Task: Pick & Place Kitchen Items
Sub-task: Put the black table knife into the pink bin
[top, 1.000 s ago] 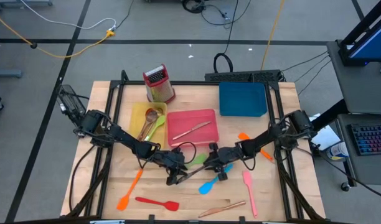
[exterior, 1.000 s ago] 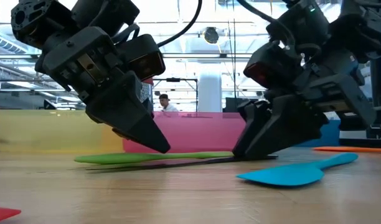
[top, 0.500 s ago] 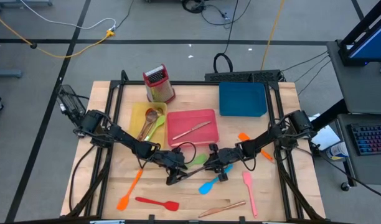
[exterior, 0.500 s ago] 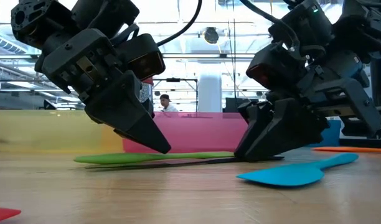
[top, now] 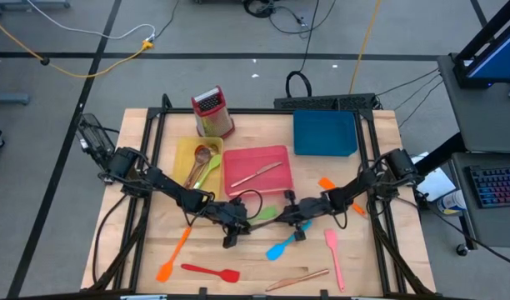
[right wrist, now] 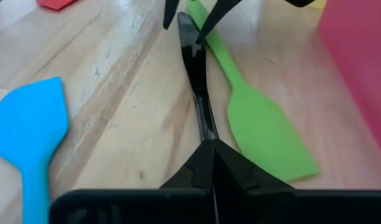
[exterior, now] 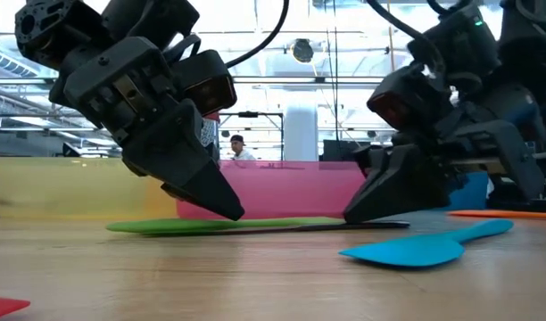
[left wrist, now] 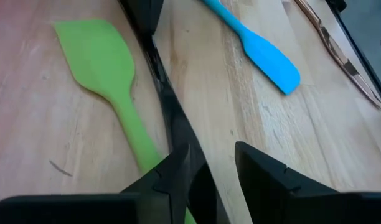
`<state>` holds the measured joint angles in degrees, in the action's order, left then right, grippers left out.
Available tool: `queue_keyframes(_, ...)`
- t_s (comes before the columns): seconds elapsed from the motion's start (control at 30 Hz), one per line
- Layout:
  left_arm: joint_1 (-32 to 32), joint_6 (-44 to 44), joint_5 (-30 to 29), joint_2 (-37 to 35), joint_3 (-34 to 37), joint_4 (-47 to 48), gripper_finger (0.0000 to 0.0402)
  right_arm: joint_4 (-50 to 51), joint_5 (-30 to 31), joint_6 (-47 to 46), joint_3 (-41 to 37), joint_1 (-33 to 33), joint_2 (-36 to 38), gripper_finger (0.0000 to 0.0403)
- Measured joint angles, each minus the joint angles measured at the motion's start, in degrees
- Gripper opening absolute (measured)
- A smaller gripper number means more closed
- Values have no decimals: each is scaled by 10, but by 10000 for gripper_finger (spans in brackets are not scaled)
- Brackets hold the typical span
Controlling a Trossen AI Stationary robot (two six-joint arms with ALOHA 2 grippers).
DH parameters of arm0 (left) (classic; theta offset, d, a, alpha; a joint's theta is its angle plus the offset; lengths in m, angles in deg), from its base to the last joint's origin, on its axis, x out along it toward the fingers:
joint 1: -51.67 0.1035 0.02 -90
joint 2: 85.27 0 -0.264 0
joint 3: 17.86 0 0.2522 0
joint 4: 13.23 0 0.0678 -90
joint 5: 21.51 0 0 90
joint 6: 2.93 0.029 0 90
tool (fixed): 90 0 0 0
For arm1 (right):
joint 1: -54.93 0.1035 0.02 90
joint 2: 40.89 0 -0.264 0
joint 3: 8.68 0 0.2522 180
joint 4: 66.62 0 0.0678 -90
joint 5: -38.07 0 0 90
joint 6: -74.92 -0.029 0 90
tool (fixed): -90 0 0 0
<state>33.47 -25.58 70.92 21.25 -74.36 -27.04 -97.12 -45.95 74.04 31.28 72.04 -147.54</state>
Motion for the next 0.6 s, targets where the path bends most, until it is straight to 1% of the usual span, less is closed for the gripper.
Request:
queue_keyframes(0.17, -6, 1, 0, 0, 0, -1, 134, -18, 4, 4, 0, 10, 1, 1)
queue_keyframes(0.27, -10, 5, -2, 0, 0, -1, 134, -31, 6, 5, 0, 14, 0, 15)
queue_keyframes(0.4, -10, -4, -28, 0, 0, -2, 134, -58, -1, 2, 0, 14, 1, 53)
queue_keyframes(0.6, -10, -24, -30, 0, 0, -2, 134, -132, -16, 26, -1, 26, -1, 115)
